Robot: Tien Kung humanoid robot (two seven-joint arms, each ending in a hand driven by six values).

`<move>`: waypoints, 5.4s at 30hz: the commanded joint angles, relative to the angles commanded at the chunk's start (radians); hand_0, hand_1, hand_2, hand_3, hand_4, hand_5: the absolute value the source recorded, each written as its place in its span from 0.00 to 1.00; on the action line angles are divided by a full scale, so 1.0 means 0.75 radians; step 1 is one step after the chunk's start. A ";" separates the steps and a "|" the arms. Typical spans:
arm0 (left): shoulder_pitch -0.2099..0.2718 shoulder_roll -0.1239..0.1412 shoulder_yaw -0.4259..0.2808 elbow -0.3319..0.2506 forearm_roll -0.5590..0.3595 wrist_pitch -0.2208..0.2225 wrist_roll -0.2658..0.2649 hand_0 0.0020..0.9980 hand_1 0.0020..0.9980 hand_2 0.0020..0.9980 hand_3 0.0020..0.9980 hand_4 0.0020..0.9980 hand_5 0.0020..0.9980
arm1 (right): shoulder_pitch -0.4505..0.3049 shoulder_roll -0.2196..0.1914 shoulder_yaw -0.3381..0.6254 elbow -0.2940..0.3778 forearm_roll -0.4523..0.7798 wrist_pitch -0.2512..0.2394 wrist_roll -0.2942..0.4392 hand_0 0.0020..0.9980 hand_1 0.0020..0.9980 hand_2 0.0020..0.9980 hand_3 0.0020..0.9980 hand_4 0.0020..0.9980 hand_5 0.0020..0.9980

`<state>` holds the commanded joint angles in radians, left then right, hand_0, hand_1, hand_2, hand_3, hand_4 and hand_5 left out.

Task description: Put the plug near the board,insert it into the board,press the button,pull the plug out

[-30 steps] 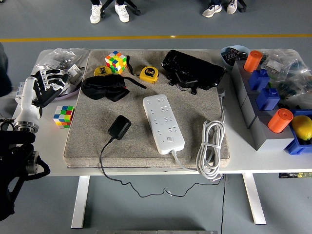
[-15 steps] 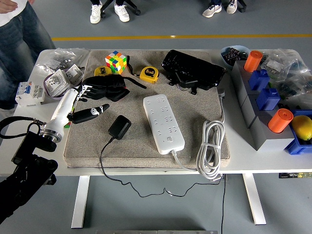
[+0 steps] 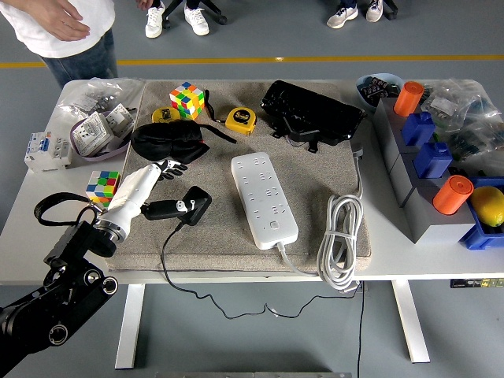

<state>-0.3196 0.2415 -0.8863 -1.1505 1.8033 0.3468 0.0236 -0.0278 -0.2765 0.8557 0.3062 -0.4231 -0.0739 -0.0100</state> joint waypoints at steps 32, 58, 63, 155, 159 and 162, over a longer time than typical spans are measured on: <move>-0.061 -0.069 0.083 0.131 0.245 0.082 0.069 0.34 0.42 0.51 0.55 1.00 0.16 | -0.006 0.009 0.018 0.001 -0.005 -0.003 0.002 0.66 0.68 0.68 0.58 1.00 0.57; -0.124 -0.002 0.172 0.070 0.053 0.121 -0.111 0.26 0.44 0.50 0.55 0.92 0.00 | -0.003 0.006 0.019 0.000 -0.005 -0.004 0.003 0.66 0.68 0.68 0.58 1.00 0.57; -0.151 0.004 0.201 0.076 0.040 0.117 -0.133 0.26 0.43 0.50 0.55 0.92 0.00 | -0.001 0.007 0.024 0.002 -0.006 -0.004 0.004 0.66 0.68 0.68 0.58 1.00 0.57; -0.500 -0.107 0.559 0.461 -0.264 0.048 -0.410 0.34 0.56 0.60 0.60 0.87 0.00 | 0.007 0.002 0.027 0.012 -0.017 0.000 0.004 0.66 0.68 0.68 0.58 1.00 0.57; -0.501 -0.107 0.556 0.459 -0.273 0.041 -0.411 0.36 0.60 0.63 0.62 0.98 0.07 | 0.007 0.001 0.027 0.011 -0.017 0.000 0.004 0.66 0.68 0.68 0.58 1.00 0.57; -0.500 -0.105 0.552 0.456 -0.277 0.032 -0.408 0.37 0.62 0.67 0.66 1.00 0.14 | 0.006 0.001 0.027 0.011 -0.017 0.000 0.004 0.66 0.68 0.68 0.58 1.00 0.57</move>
<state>-0.6947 0.1627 -0.4724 -0.8089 1.5954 0.3705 -0.2822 -0.0234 -0.2760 0.8757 0.3146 -0.4360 -0.0739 -0.0072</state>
